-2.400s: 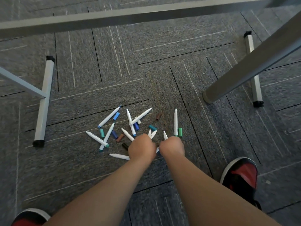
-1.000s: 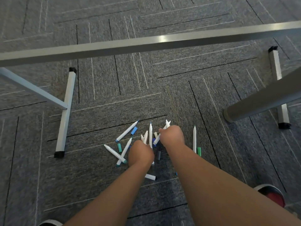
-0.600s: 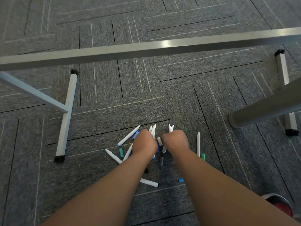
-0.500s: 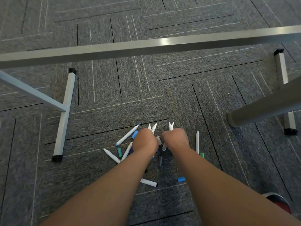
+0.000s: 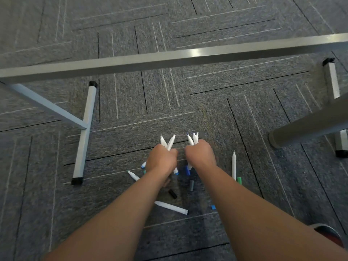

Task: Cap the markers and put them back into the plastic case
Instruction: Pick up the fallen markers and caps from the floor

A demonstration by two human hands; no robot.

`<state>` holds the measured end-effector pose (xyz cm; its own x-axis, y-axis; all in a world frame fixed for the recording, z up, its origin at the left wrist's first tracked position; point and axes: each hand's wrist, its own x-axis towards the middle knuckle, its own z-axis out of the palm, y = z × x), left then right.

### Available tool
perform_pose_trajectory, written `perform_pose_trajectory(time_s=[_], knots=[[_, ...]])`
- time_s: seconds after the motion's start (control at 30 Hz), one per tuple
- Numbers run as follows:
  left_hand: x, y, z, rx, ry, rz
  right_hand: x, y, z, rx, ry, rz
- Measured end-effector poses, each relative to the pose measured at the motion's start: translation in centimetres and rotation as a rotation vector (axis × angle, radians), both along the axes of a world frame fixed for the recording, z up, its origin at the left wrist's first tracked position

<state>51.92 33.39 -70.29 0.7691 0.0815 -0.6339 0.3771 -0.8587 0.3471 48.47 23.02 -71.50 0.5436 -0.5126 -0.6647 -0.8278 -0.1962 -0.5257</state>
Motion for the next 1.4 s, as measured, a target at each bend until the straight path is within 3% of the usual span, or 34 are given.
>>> perform_pose_trajectory(time_s=[0.17, 0.37, 0.5, 0.8, 1.1, 1.4], knots=[[1.9, 6.3, 0.4, 0.06, 0.133, 0.075, 1.0, 5.0, 0.6, 0.046, 0.031, 0.117], [1.0, 10.1, 0.0, 0.043, 0.135, 0.266, 0.6, 9.4, -0.1, 0.169, 0.117, 0.2], [-0.2, 11.2, -1.1, 0.092, 0.133, 0.302, 0.2, 10.4, -0.5, 0.076, 0.194, 0.295], [-2.1, 11.2, -4.0, -0.018, 0.165, 0.524, 0.0, 12.9, -1.6, -0.054, 0.221, 0.214], [-1.5, 12.8, -3.9, 0.064, -0.006, 0.368, 0.4, 15.1, -1.5, -0.19, 0.258, 0.25], [1.7, 11.3, -2.5, 0.052, -0.142, 0.029, 1.6, 11.3, -1.1, -0.058, 0.091, 0.138]])
